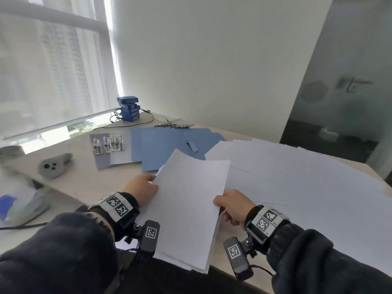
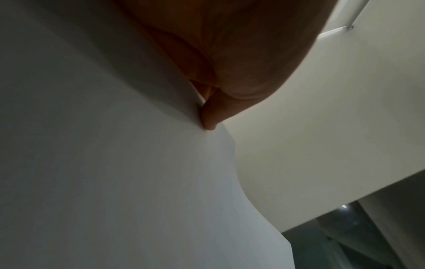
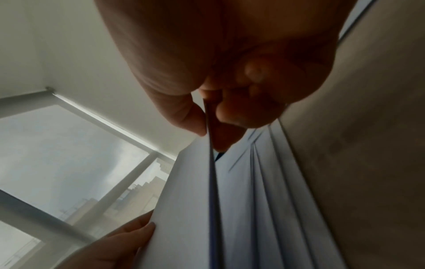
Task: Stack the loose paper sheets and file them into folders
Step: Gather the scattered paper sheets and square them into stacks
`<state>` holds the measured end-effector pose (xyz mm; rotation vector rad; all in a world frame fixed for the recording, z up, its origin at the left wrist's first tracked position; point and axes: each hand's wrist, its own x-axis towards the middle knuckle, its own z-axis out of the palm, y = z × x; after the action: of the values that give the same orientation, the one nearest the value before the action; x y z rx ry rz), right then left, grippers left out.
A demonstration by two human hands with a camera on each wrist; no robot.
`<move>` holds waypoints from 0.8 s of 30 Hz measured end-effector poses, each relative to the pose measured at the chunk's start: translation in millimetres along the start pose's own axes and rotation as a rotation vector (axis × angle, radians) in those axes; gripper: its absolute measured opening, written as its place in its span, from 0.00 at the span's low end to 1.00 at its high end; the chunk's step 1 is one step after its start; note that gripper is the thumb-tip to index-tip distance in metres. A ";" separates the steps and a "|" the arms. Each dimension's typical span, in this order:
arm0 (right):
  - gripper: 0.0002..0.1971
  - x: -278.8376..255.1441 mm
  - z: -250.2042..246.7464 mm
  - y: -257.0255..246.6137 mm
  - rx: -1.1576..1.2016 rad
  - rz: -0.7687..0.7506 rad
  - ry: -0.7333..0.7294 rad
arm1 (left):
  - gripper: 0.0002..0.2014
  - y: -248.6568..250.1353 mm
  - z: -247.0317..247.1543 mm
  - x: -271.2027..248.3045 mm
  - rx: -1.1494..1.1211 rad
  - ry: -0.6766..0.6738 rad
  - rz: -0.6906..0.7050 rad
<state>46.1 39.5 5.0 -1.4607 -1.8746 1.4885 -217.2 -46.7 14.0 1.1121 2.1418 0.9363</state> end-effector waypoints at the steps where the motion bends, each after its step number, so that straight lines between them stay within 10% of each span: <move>1: 0.04 1.7 7.8 -1.0 -0.032 0.000 -0.018 | 0.13 -8.0 -3.9 -0.4 0.011 0.005 -0.020; 15: 0.10 2.7 8.9 9.8 -0.095 0.092 0.013 | 0.19 -6.4 -2.0 -0.2 0.009 0.088 -0.001; 24: 0.10 -23.6 -55.2 41.1 -0.045 0.030 0.165 | 0.16 75.5 93.4 -27.6 -0.076 -0.198 0.258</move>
<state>118.4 44.8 -1.1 -1.5865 -1.8056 1.3027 -100.4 -8.0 20.0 1.4036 1.8195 0.9660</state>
